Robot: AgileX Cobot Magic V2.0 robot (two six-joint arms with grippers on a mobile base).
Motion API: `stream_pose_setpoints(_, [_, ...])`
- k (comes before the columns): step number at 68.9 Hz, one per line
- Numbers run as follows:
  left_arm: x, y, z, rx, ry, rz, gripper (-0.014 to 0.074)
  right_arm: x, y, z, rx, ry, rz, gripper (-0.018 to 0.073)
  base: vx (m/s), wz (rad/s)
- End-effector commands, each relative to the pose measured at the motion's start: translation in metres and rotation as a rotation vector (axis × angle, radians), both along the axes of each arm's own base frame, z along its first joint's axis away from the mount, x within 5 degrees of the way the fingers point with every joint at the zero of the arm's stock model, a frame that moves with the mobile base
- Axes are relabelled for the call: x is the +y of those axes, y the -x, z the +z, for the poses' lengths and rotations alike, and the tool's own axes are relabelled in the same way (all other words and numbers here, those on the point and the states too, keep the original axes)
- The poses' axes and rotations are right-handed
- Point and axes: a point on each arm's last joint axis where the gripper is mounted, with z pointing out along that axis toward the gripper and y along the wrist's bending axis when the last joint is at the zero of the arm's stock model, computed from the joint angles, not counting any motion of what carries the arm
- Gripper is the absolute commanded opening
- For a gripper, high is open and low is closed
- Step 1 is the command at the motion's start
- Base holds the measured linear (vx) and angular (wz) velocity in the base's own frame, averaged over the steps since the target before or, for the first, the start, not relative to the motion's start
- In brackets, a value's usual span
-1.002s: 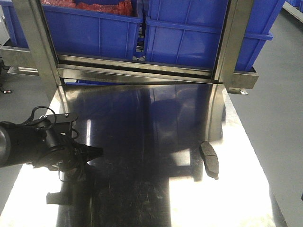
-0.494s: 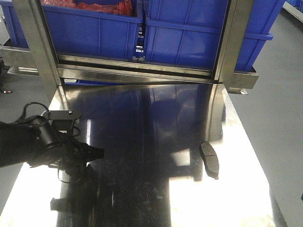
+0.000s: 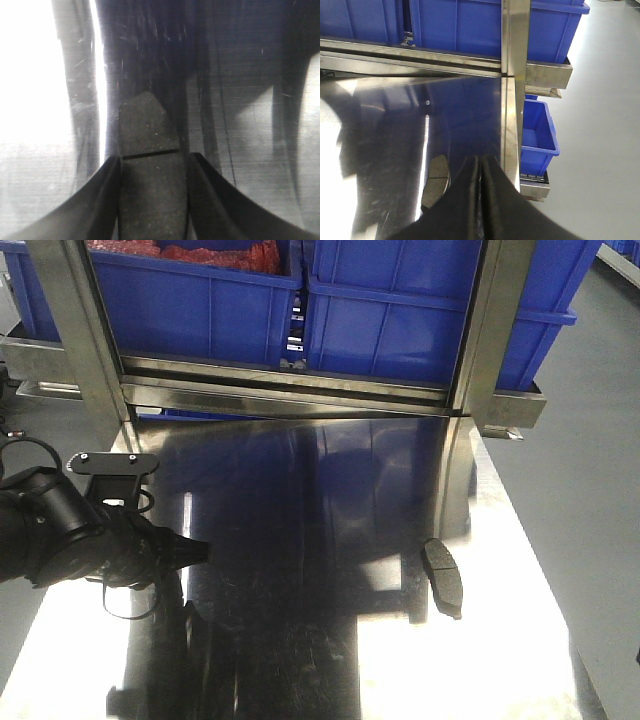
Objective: Move and align brake pads A on conveyor
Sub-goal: 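Lower the left gripper around the brake pad and close it, then lift the grasped brake pad off the table with the left gripper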
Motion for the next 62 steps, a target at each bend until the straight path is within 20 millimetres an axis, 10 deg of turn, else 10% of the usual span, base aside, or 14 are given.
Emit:
stream_pose_setpoints(1, [-0.006,0.004,0.027,-0.091,0.033,-0.042,0.0072,0.000,-0.002,0.015,-0.097,0.011,0.007,-0.0008,0.00,0.00])
stream_pose_setpoints(42, [0.014,0.107,0.079,-0.280,0.129,-0.211,0.0072,0.000,-0.002,0.015,-0.097,0.011,0.007,-0.0008,0.00,0.00])
stream_pose_setpoints(62, [0.023,0.118,0.090,-0.325,0.139,-0.202,0.0072,0.000,-0.002,0.015,-0.097,0.011,0.007,-0.0008,0.00,0.00])
